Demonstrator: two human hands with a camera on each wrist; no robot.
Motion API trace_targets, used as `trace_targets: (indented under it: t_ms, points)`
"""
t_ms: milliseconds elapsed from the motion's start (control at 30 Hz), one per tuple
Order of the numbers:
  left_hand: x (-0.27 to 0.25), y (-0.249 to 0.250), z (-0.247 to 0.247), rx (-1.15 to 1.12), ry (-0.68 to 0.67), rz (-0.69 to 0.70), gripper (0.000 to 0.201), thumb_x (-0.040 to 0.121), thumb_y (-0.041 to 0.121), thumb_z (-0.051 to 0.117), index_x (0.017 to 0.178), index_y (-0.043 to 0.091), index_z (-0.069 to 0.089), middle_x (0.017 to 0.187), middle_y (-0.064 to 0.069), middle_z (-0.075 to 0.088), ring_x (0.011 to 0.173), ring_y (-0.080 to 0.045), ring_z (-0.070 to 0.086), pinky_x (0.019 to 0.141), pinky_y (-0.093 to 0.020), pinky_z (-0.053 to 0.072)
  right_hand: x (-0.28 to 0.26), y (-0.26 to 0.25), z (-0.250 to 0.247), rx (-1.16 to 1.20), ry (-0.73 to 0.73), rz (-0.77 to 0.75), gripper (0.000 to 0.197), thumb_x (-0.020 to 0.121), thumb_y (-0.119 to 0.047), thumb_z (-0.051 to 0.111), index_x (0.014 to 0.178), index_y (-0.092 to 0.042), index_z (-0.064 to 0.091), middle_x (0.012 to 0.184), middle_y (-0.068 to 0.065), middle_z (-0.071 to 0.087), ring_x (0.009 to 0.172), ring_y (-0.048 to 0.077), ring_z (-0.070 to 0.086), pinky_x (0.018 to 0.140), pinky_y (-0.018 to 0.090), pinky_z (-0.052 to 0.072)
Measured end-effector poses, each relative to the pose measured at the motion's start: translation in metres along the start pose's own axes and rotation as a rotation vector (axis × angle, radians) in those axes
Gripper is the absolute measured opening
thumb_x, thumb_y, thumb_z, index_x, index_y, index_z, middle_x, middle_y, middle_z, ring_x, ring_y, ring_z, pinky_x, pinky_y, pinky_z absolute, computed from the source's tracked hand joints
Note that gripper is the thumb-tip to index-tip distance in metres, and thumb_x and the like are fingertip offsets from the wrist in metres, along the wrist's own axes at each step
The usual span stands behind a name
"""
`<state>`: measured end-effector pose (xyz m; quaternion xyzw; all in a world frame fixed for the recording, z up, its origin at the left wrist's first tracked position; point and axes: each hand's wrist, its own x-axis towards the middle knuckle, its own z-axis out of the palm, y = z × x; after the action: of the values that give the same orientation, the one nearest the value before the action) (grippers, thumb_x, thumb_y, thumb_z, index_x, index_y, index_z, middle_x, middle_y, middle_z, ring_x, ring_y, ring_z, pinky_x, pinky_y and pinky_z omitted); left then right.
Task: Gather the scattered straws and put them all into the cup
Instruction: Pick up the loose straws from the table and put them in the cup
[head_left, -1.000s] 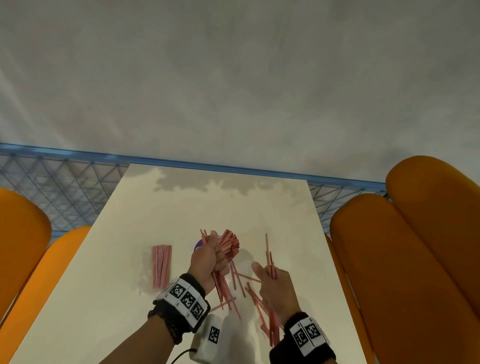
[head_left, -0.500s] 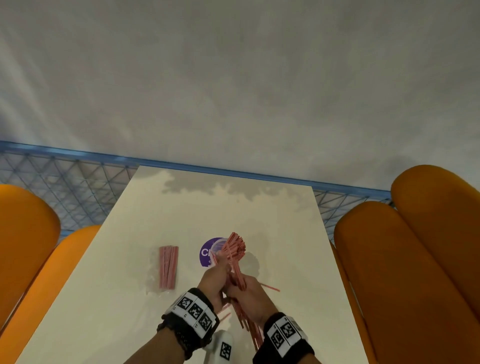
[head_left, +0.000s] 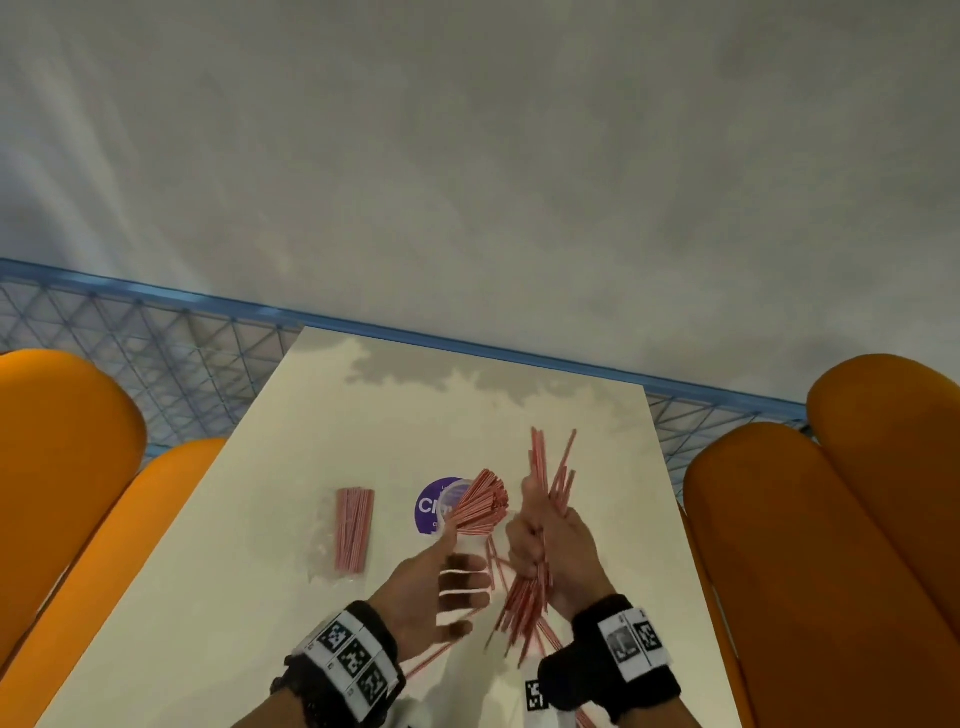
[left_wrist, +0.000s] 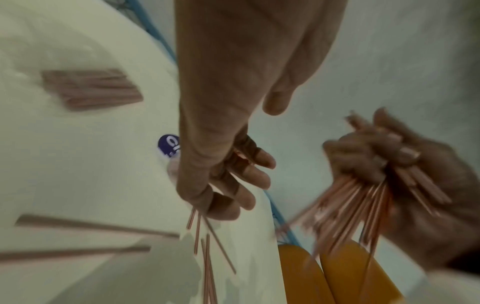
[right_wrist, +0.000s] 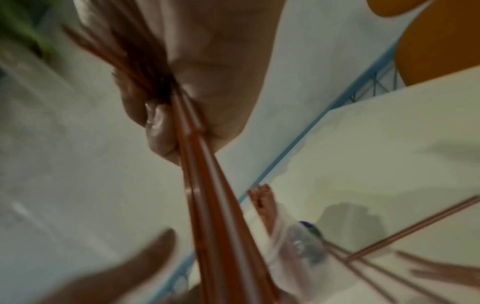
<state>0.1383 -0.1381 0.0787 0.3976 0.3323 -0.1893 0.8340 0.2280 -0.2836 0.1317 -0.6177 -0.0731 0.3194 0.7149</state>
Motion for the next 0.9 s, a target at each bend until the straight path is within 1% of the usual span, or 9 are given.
trace_targets:
  t_ms: [100, 200, 333, 433, 533, 633, 700, 800, 900]
  points:
    - [-0.001, -0.018, 0.002, -0.074, -0.032, -0.099, 0.067, 0.086, 0.066, 0.048, 0.110, 0.006, 0.066, 0.096, -0.013, 0.069, 0.090, -0.027, 0.066, 0.081, -0.039, 0.051, -0.001, -0.017, 0.013, 0.201, -0.016, -0.054, 0.049, 0.095, -0.035, 0.055, 0.052, -0.016, 0.039, 0.042, -0.001, 0.031, 0.037, 0.013, 0.029, 0.040, 0.024, 0.032]
    - [-0.004, -0.023, 0.010, -0.251, -0.093, -0.110, 0.071, 0.093, 0.061, 0.040, 0.117, -0.002, 0.064, 0.109, -0.021, 0.068, 0.102, -0.034, 0.067, 0.076, -0.040, 0.056, -0.001, -0.022, 0.025, 0.167, 0.012, -0.129, 0.053, 0.096, -0.037, 0.053, 0.050, -0.014, 0.040, 0.043, 0.001, 0.033, 0.041, 0.017, 0.033, 0.047, 0.028, 0.035]
    - [-0.008, -0.017, 0.016, -0.421, -0.197, -0.078, 0.069, 0.098, 0.054, 0.033, 0.111, -0.006, 0.066, 0.115, -0.024, 0.065, 0.104, -0.036, 0.066, 0.088, -0.048, 0.052, -0.004, -0.014, 0.038, 0.118, 0.142, -0.176, 0.050, 0.092, -0.043, 0.056, 0.052, -0.015, 0.046, 0.049, 0.006, 0.039, 0.047, 0.021, 0.039, 0.056, 0.035, 0.039]
    - [-0.010, -0.014, 0.016, -0.438, -0.222, -0.086, 0.069, 0.099, 0.053, 0.033, 0.112, -0.006, 0.066, 0.114, -0.025, 0.063, 0.106, -0.037, 0.061, 0.100, -0.049, 0.043, -0.009, -0.014, 0.047, 0.153, 0.258, -0.194, 0.043, 0.087, -0.043, 0.062, 0.056, -0.018, 0.045, 0.047, 0.000, 0.036, 0.042, 0.016, 0.032, 0.048, 0.028, 0.031]
    - [-0.012, -0.013, 0.015, -0.468, -0.254, -0.107, 0.069, 0.098, 0.052, 0.037, 0.124, -0.008, 0.058, 0.130, -0.026, 0.052, 0.128, -0.041, 0.047, 0.114, -0.054, 0.030, -0.014, -0.021, 0.055, 0.090, 0.324, -0.257, 0.040, 0.086, -0.041, 0.062, 0.057, -0.019, 0.045, 0.043, -0.008, 0.041, 0.037, 0.008, 0.036, 0.043, 0.023, 0.034]
    - [-0.017, -0.007, 0.020, -0.518, -0.315, -0.096, 0.065, 0.094, 0.046, 0.043, 0.126, -0.010, 0.057, 0.127, -0.028, 0.057, 0.121, -0.044, 0.053, 0.108, -0.055, 0.036, -0.017, -0.023, 0.062, -0.008, 0.320, -0.345, 0.035, 0.089, -0.033, 0.062, 0.059, -0.018, 0.052, 0.045, -0.009, 0.050, 0.041, 0.008, 0.048, 0.049, 0.025, 0.041]
    - [-0.021, -0.002, 0.024, -0.550, -0.364, -0.069, 0.062, 0.093, 0.043, 0.045, 0.124, -0.009, 0.059, 0.116, -0.029, 0.064, 0.105, -0.044, 0.063, 0.097, -0.055, 0.046, -0.021, -0.024, 0.066, -0.058, 0.304, -0.424, 0.025, 0.088, -0.025, 0.065, 0.065, -0.016, 0.060, 0.055, -0.002, 0.061, 0.054, 0.015, 0.060, 0.057, 0.033, 0.051]
    - [-0.026, 0.002, 0.025, -0.561, -0.448, -0.045, 0.062, 0.096, 0.044, 0.043, 0.134, -0.004, 0.052, 0.121, -0.027, 0.063, 0.107, -0.042, 0.062, 0.100, -0.052, 0.042, -0.026, -0.025, 0.068, -0.077, 0.273, -0.505, 0.006, 0.086, -0.019, 0.069, 0.089, -0.019, 0.064, 0.074, 0.009, 0.071, 0.071, 0.026, 0.070, 0.071, 0.039, 0.060]
    - [-0.027, 0.003, 0.025, -0.538, -0.482, -0.033, 0.064, 0.098, 0.047, 0.042, 0.142, 0.001, 0.045, 0.137, -0.021, 0.051, 0.123, -0.037, 0.049, 0.112, -0.051, 0.028, -0.028, -0.020, 0.069, -0.066, 0.242, -0.476, 0.021, 0.079, -0.030, 0.071, 0.096, -0.021, 0.064, 0.061, 0.007, 0.062, 0.052, 0.015, 0.059, 0.056, 0.031, 0.053]
